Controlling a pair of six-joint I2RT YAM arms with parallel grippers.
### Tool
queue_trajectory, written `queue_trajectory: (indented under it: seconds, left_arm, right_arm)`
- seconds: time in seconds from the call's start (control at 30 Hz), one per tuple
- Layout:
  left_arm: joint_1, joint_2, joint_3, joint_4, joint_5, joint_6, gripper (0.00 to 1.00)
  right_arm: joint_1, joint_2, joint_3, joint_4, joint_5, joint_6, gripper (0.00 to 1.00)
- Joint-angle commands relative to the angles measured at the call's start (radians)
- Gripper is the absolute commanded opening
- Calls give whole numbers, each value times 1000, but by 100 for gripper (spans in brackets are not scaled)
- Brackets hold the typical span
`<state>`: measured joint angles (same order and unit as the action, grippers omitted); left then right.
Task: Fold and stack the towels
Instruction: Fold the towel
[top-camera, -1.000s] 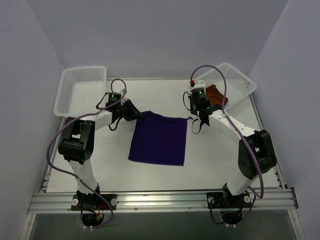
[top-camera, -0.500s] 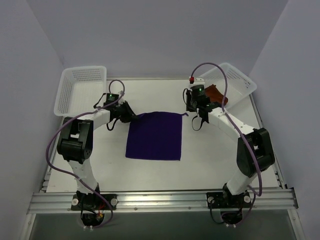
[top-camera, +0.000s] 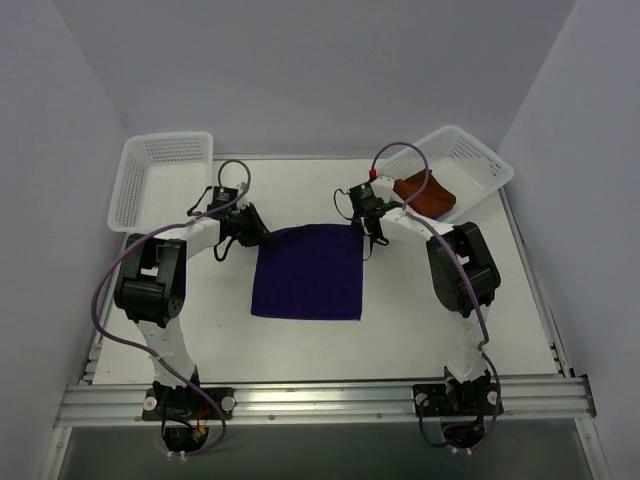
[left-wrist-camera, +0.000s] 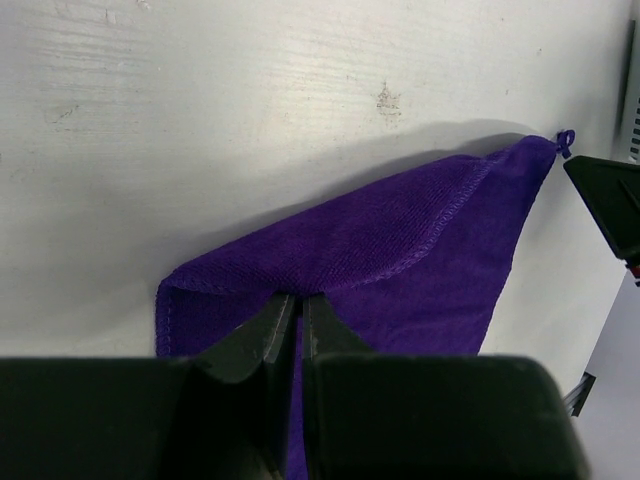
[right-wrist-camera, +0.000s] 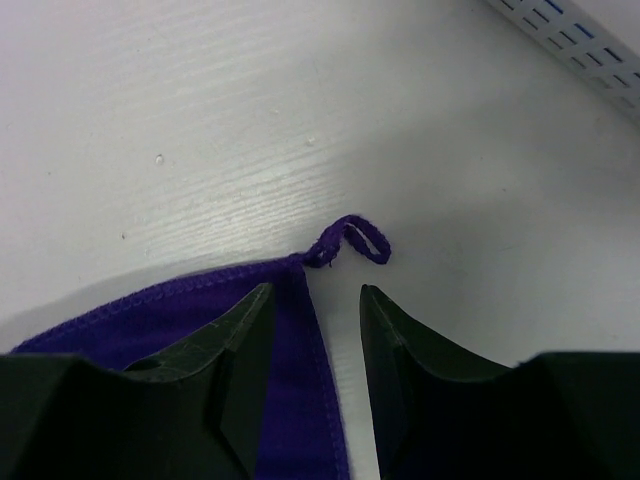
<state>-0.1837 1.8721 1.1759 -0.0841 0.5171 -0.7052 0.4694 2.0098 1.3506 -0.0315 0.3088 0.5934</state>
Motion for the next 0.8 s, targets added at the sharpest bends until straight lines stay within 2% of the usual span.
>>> queue_trajectory:
  seconds: [0.0,0.63,0.77]
  left_arm:
    - [1,-37,42,-11,-8,24,2]
    - [1,-14,28,23,17,21,2]
    - [1,-13,27,23,15,19,2]
  right_arm:
    - [2,27,58,-13,84,106,36]
    - [25,130,96,4,42,158,36]
    - [29,142,94,2,47,154,17]
